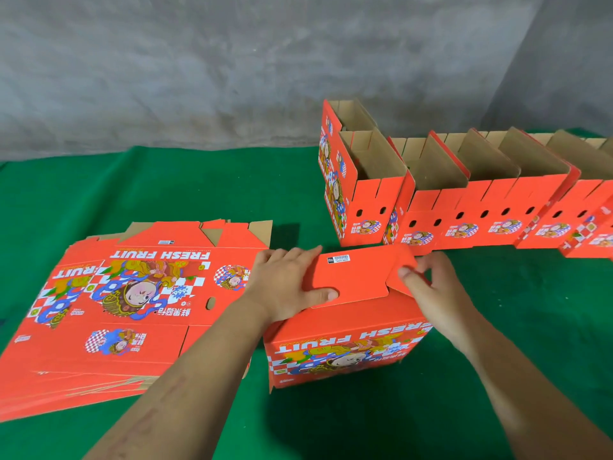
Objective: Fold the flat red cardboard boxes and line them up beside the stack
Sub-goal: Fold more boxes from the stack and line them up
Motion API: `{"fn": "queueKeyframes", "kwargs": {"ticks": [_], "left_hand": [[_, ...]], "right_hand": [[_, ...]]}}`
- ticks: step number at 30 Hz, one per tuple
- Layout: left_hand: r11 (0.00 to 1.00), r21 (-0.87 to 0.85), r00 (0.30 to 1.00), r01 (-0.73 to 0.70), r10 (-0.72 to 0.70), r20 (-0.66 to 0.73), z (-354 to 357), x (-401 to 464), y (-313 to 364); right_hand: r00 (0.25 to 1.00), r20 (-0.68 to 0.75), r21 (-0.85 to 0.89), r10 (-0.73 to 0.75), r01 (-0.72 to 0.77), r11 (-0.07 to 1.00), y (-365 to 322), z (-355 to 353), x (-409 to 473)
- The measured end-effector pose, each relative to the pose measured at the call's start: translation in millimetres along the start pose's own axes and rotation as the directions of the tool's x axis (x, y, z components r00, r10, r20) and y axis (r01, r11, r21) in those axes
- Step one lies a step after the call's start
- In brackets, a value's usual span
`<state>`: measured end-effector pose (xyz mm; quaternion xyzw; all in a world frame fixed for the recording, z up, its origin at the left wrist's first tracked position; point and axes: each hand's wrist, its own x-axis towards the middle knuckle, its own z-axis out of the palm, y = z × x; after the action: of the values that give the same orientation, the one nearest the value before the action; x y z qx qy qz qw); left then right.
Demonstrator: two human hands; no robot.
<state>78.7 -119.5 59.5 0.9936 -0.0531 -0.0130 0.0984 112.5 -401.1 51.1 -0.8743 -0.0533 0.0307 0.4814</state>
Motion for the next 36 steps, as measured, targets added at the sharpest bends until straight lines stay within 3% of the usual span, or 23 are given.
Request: {"fn": "queueKeyframes", "kwargs": {"ticks": [2, 4, 7, 10, 12, 14, 16, 18, 20, 21, 23, 25, 27, 30, 32, 33, 35, 36], "left_hand": [[0.997, 0.043, 0.997, 0.071, -0.07, -0.016, 3, -2, 2], [0.968, 0.056, 0.97, 0.243, -0.242, -0.012, 4, -2, 7], [0.885, 0.043, 0.885, 0.464, -0.466, 0.027, 3, 4, 18], [0.881, 0.045, 0.879, 0.471, -0.473, 0.059, 3, 5, 21], [0.905, -0.059, 0.907, 0.42, -0.419, 0.038, 2, 4, 15], [0.874, -0.322, 0.92, 0.363, -0.392, -0.027, 0, 3, 9], [0.723, -0.626, 0.896, 0.293, -0.435, -0.083, -1, 2, 7], [0.443, -0.853, 0.825, 0.274, -0.565, -0.029, 1, -2, 5], [0.022, -0.93, 0.745, 0.366, -0.606, 0.279, 2, -10, 3], [-0.197, -0.881, 0.739, 0.43, -0.484, 0.469, 4, -17, 4], [-0.362, -0.792, 0.721, 0.491, -0.341, 0.603, 6, -32, 10], [-0.361, -0.812, 0.709, 0.459, -0.402, 0.579, 11, -41, 14], [-0.379, -0.86, 0.783, 0.34, -0.393, 0.483, 7, -48, 22], [-0.314, -0.947, 0.906, -0.067, -0.417, 0.075, -4, -54, 27], [-0.266, -0.924, 0.911, -0.274, -0.381, -0.16, -9, -61, 23], [-0.292, -0.895, 0.904, -0.336, -0.366, -0.221, -11, -64, 21], [-0.242, -0.913, 0.897, -0.329, -0.381, -0.222, -16, -58, 15], [-0.118, -0.957, 0.896, -0.265, -0.396, -0.199, -13, -52, 12]], "right_hand": [[0.999, 0.033, -0.157, -0.016, 0.021, 0.987, -4, 0, 7], [0.978, 0.195, -0.428, -0.074, 0.153, 0.891, -7, 3, 17], [0.976, 0.217, -0.537, -0.025, 0.141, 0.832, -13, 10, 32], [0.99, 0.139, -0.674, -0.013, 0.105, 0.731, -15, 19, 38], [0.986, 0.16, -0.624, -0.043, 0.134, 0.77, -14, 18, 41], [0.982, 0.173, -0.495, -0.08, 0.157, 0.855, -12, 13, 39], [0.99, 0.144, -0.365, -0.006, 0.059, 0.929, -12, 10, 40], [0.985, 0.113, -0.169, 0.133, -0.112, 0.979, -16, 11, 46], [0.94, 0.09, 0.116, 0.328, -0.337, 0.934, -14, 6, 52], [0.901, 0.127, 0.235, 0.414, -0.433, 0.87, -9, -1, 48], [0.825, 0.254, 0.285, 0.504, -0.562, 0.776, -3, -14, 35], [0.792, 0.343, 0.326, 0.506, -0.605, 0.727, -1, -22, 23], [0.805, 0.412, 0.497, 0.428, -0.592, 0.635, -2, -30, 12], [0.787, 0.466, 0.654, 0.404, -0.614, 0.442, -3, -39, 8], [0.762, 0.512, 0.661, 0.397, -0.644, 0.385, -2, -43, 7], [0.762, 0.523, 0.667, 0.382, -0.645, 0.373, 0, -45, 8], [0.783, 0.529, 0.687, 0.327, -0.621, 0.377, -1, -45, 6], [0.795, 0.527, 0.682, 0.301, -0.607, 0.409, -1, -44, 4]]}}
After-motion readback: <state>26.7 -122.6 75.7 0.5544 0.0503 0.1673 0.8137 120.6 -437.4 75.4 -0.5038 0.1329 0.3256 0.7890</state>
